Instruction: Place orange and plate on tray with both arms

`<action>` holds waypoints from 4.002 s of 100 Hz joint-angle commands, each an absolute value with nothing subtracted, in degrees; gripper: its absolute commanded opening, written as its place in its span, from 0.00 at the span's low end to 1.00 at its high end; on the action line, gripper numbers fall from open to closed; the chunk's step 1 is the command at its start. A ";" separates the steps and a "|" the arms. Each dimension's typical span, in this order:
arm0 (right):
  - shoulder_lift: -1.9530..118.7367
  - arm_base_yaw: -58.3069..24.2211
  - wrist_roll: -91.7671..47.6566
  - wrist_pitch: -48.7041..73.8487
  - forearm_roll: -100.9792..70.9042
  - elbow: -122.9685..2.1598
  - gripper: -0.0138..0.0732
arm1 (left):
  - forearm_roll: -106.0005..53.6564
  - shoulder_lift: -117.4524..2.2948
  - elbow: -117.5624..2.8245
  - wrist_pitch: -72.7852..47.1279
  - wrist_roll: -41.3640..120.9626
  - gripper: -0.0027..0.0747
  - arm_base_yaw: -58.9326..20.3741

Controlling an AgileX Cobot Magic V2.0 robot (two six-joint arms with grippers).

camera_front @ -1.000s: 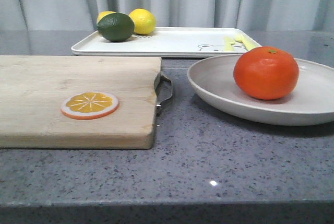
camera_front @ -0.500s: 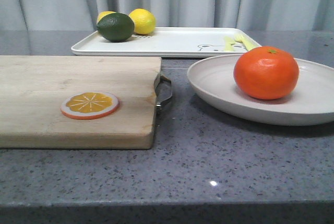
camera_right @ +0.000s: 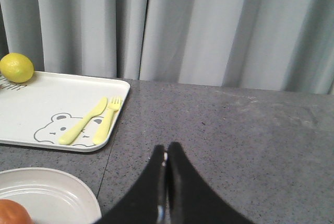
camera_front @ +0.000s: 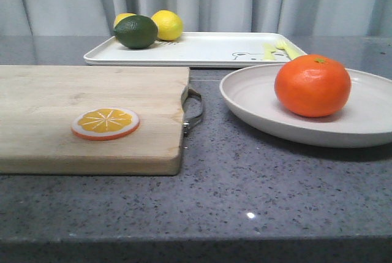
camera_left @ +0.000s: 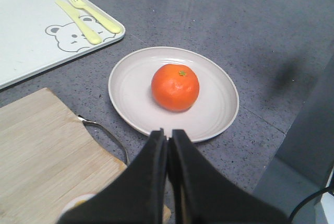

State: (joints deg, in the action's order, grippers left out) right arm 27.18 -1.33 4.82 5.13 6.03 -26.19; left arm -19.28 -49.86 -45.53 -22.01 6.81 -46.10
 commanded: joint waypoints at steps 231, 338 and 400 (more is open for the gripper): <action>43.96 -4.15 5.49 10.87 6.12 -32.09 0.13 | -20.14 -21.78 -26.47 -10.40 7.02 0.01 -46.01; 74.12 -8.26 5.49 36.46 -8.60 -50.86 0.46 | -20.14 -21.78 -26.47 -10.40 7.02 0.01 -46.01; 74.12 -7.92 7.25 37.02 -10.26 -51.71 0.10 | -20.14 -21.78 -26.47 -10.40 7.02 0.01 -46.01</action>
State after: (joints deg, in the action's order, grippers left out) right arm 75.23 -8.15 7.31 38.10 -9.61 -49.38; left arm -19.61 -21.44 -24.91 -15.05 7.20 -46.10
